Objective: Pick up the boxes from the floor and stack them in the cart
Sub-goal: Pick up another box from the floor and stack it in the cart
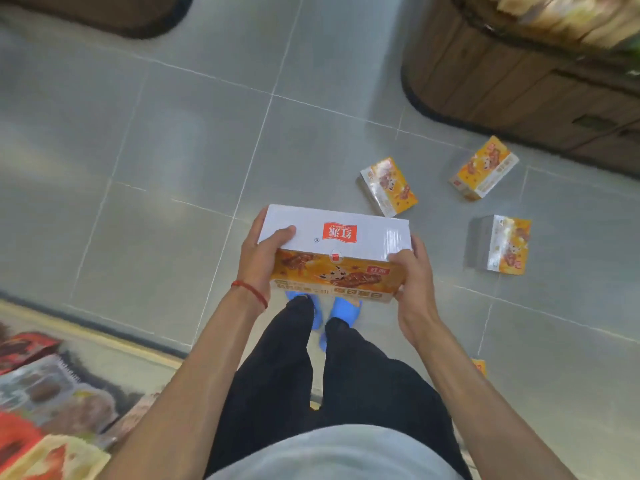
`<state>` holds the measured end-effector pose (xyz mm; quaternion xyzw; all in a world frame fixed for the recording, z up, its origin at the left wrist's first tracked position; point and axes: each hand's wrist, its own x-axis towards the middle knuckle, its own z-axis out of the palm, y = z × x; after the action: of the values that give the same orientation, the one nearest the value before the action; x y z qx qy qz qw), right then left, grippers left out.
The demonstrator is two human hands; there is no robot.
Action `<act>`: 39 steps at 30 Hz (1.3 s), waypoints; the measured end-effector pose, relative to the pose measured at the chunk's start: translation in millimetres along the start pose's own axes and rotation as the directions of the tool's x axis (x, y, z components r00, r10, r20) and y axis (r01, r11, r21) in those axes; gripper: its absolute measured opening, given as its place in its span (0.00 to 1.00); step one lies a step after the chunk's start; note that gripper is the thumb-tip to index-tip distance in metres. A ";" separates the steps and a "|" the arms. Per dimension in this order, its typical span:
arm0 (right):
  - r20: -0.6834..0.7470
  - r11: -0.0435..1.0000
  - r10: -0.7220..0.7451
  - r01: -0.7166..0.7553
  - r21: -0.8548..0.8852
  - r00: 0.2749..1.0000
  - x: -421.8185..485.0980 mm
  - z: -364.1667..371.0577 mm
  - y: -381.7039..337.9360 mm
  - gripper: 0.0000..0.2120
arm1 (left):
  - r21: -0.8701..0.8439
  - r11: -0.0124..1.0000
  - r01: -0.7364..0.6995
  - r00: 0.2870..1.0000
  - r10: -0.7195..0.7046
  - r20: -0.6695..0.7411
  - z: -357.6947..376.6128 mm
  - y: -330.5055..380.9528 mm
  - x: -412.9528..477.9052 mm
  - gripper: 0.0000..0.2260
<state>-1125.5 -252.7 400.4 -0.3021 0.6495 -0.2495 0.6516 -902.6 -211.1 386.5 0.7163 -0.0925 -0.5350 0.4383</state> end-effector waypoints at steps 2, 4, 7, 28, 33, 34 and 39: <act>0.057 1.000 -0.013 0.013 0.002 0.998 -16.1 26.6 -11.7 0.28 | -0.076 0.997 -0.026 0.999 0.022 -0.049 -28.9 9.1 -18.1 0.25; 0.122 0.999 -0.017 0.021 -0.030 0.992 -26.8 56.2 -22.6 0.29 | -0.147 0.987 -0.066 0.991 0.048 -0.121 -59.7 14.8 -35.0 0.23; 0.220 0.991 -0.017 0.046 -0.128 0.975 -37.6 108.4 -35.9 0.24 | -0.223 0.967 -0.126 0.966 0.069 -0.248 -108.4 15.7 -58.1 0.20; 0.545 0.888 0.017 0.239 -0.394 0.838 -90.7 547.4 -54.4 0.25 | -0.452 0.817 -0.359 0.779 -0.005 -0.627 -488.2 103.4 -0.1 0.22; 0.603 0.859 0.030 0.288 -0.423 0.797 -66.0 646.5 -82.1 0.25 | -0.446 0.816 -0.367 0.756 -0.018 -0.654 -550.0 143.7 48.0 0.20; 0.614 0.857 0.030 0.296 -0.422 0.788 -59.8 668.5 -89.6 0.25 | -0.445 0.816 -0.370 0.746 -0.024 -0.665 -562.9 154.0 59.1 0.20; 0.648 0.864 0.045 0.297 -0.408 0.760 -30.3 781.3 -125.4 0.26 | -0.420 0.814 -0.400 0.694 -0.030 -0.719 -631.8 210.7 114.9 0.19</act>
<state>-338.9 -263.3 491.0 -0.5669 0.4075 -0.0048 0.7159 -249.1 -72.1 488.3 0.6932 0.1610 -0.1784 0.6795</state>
